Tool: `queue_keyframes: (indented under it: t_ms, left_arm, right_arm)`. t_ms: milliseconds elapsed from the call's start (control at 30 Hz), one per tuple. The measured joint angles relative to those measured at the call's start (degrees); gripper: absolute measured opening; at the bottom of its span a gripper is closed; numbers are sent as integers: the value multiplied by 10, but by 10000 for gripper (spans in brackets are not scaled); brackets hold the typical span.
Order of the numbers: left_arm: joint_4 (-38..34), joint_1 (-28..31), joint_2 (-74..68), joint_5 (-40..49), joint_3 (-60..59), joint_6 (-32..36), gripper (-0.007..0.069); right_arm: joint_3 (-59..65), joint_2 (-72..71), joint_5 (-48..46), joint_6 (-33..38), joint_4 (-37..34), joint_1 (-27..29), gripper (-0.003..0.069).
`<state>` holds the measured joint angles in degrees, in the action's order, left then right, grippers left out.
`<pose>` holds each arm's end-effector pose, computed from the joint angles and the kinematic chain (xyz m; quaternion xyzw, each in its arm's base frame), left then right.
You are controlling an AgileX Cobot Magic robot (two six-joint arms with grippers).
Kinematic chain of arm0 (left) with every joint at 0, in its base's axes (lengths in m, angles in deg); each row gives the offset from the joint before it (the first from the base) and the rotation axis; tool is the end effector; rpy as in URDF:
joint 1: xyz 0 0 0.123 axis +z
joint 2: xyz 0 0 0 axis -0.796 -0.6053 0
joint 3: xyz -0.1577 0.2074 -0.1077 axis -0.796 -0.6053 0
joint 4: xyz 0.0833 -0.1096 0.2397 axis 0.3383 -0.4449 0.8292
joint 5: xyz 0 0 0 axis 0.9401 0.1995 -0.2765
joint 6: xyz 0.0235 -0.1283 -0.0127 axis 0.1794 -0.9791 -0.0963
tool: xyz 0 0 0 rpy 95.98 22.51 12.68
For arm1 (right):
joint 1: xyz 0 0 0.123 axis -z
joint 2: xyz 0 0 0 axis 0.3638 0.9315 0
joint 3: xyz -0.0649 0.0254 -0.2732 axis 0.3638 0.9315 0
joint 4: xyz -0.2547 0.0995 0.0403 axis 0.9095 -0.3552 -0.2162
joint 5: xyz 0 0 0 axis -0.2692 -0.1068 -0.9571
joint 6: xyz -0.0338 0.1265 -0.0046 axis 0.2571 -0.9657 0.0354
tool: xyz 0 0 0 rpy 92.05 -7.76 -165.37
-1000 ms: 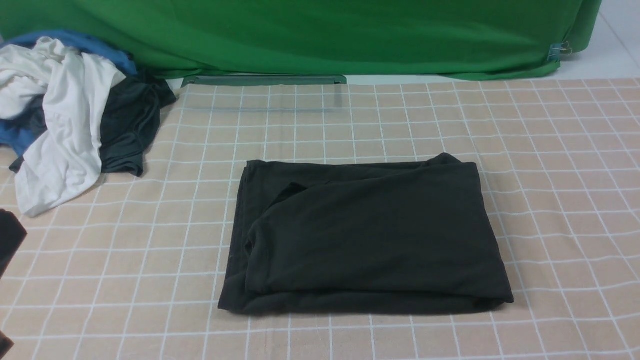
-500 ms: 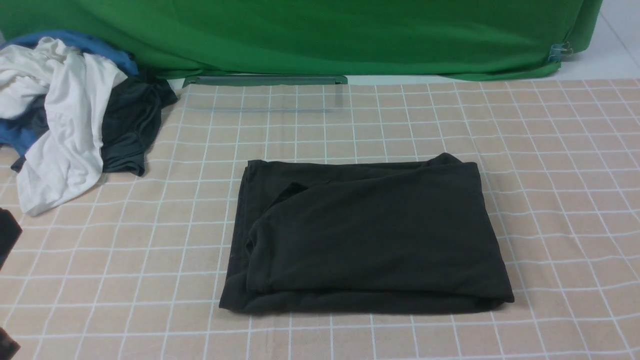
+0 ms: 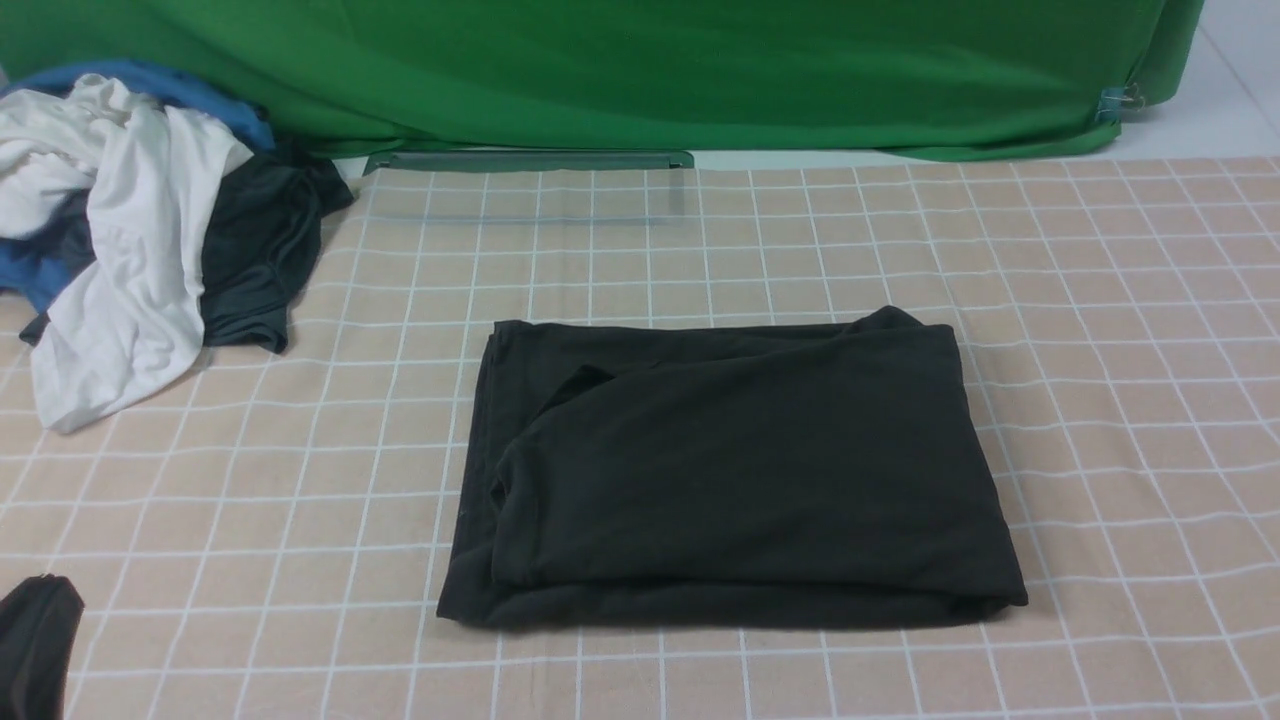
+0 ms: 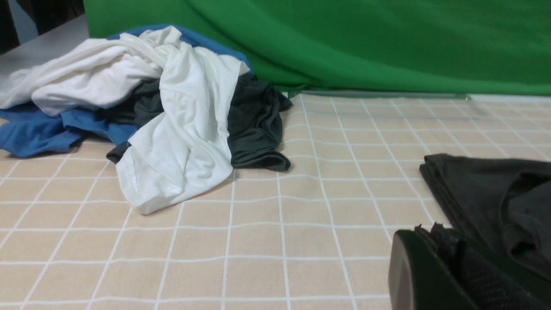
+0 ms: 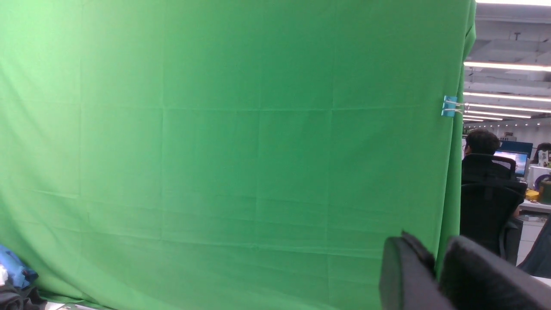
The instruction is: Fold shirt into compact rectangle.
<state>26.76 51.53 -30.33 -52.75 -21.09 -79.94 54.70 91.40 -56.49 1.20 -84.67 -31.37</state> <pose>0.1236 -0.0041 0.1851 0.0166 0.7547 -0.0069 0.6559 0.0994 0.0180 0.3636 -0.0712 0.5674 0.0431 0.8192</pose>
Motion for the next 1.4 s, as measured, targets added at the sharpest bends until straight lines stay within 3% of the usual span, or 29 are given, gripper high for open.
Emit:
queue_keyframes:
  t_ms: [1133,1400]
  left_arm:
    - [9,0,0,7,0,11,20]
    - [9,0,0,7,0,11,20]
  right_arm:
    - [0,-2,0,-7,0,0,217]
    - [83,-14,-32,59,0,26,217]
